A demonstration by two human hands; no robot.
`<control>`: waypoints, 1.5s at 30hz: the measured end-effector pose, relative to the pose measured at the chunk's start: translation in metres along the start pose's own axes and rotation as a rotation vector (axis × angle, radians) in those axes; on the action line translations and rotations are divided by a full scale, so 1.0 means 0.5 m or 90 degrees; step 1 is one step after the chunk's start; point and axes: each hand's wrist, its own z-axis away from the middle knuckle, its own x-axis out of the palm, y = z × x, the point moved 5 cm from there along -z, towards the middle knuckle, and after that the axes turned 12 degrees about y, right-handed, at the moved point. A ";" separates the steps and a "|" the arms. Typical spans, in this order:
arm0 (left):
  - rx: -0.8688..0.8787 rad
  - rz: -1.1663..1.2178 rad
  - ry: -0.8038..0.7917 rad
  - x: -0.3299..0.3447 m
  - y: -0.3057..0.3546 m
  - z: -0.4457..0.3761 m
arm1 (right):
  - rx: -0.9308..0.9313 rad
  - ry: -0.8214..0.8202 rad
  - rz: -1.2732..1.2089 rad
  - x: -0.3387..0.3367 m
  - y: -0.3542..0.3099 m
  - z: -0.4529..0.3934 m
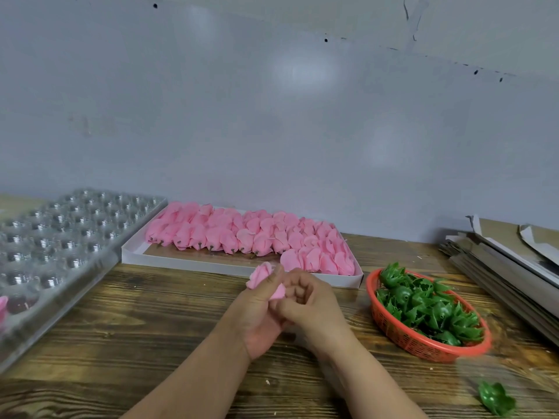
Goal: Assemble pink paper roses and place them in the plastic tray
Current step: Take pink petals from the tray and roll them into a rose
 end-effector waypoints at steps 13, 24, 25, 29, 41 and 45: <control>-0.015 -0.089 0.058 -0.014 -0.006 0.001 | 0.128 -0.042 -0.076 0.010 0.015 0.006; -0.019 -0.063 0.064 -0.008 -0.006 0.005 | 0.073 -0.029 -0.062 0.011 0.011 0.005; -0.019 -0.092 0.067 -0.010 -0.008 0.005 | 0.114 -0.056 -0.081 0.012 0.012 0.006; -0.035 -0.057 0.073 -0.009 -0.012 0.002 | 0.103 -0.073 -0.030 0.008 0.011 0.008; -0.080 0.047 0.071 -0.002 -0.012 0.003 | -0.072 0.026 0.104 0.003 -0.011 0.014; -0.062 0.017 0.030 -0.009 -0.014 -0.002 | 0.021 0.015 0.034 0.004 -0.001 0.009</control>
